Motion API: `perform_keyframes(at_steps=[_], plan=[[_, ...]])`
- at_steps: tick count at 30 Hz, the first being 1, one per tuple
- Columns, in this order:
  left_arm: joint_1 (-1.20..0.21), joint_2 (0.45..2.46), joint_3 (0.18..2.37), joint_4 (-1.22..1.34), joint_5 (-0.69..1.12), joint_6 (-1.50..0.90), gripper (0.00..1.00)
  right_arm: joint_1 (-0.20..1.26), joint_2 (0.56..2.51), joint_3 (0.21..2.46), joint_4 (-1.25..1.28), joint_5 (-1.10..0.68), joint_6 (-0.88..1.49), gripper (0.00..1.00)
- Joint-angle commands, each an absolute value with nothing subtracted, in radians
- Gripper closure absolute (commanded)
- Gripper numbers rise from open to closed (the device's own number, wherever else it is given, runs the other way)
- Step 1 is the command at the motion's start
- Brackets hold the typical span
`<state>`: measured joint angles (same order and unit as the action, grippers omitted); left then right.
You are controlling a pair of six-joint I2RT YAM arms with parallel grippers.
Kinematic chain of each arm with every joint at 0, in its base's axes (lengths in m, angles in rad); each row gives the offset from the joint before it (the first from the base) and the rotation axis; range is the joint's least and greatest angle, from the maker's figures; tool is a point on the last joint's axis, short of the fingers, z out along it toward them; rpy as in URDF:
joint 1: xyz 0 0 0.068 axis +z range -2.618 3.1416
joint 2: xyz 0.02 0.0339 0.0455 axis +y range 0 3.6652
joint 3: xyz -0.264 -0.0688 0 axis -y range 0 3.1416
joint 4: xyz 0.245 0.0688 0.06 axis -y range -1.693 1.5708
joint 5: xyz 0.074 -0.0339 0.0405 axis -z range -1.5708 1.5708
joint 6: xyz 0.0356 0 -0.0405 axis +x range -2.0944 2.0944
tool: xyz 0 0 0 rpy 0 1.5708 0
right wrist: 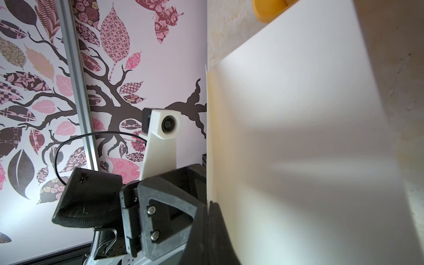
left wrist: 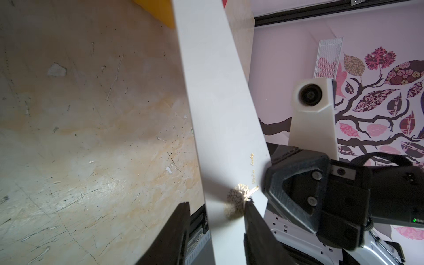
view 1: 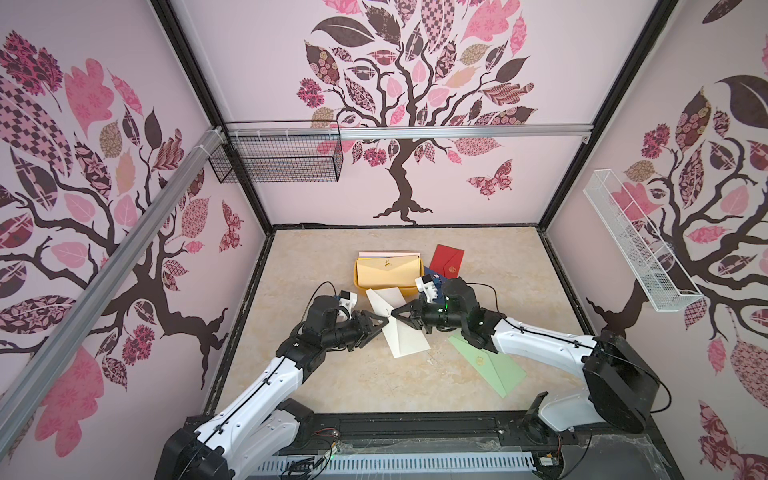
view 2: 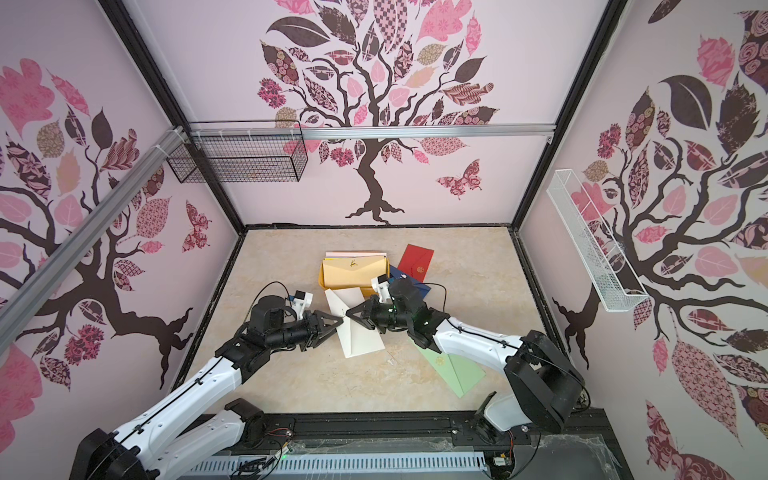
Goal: Put the sealed envelopes into the storage box
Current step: Pick up the envelope from the center of the board, then place the envelope in the storage box.
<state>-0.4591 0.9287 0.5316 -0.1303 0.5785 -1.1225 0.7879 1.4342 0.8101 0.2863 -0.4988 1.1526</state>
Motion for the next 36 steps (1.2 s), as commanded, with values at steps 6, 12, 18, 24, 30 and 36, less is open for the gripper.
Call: perform_keyframes(at_steps=[6, 12, 18, 24, 30, 36], plan=[[-0.462, 0.943, 0.574, -0.091, 0.551, -1.121, 0.77, 0.795, 1.451, 0.818, 0.327, -0.492, 1.164, 1.0], [-0.462, 0.929, 0.596, -0.157, 0.532, -1.076, 0.86, 0.795, 1.448, 0.821, 0.287, -0.485, 1.141, 1.0], [-0.46, 0.95, 0.687, -0.352, 0.474, -0.889, 1.0, 0.794, 1.424, 0.86, 0.089, -0.447, 1.009, 0.63], [-0.453, 1.038, 0.928, -0.662, 0.324, -0.498, 1.0, 0.751, 1.251, 0.832, -0.202, -0.238, 0.735, 0.57], [-0.445, 1.21, 1.215, -0.847, 0.244, -0.051, 1.0, 0.669, 1.058, 0.688, -0.285, -0.178, 0.623, 0.58], [-0.439, 1.429, 1.488, -0.991, 0.187, 0.331, 1.0, 0.662, 0.927, 0.604, -0.331, -0.173, 0.582, 0.58]])
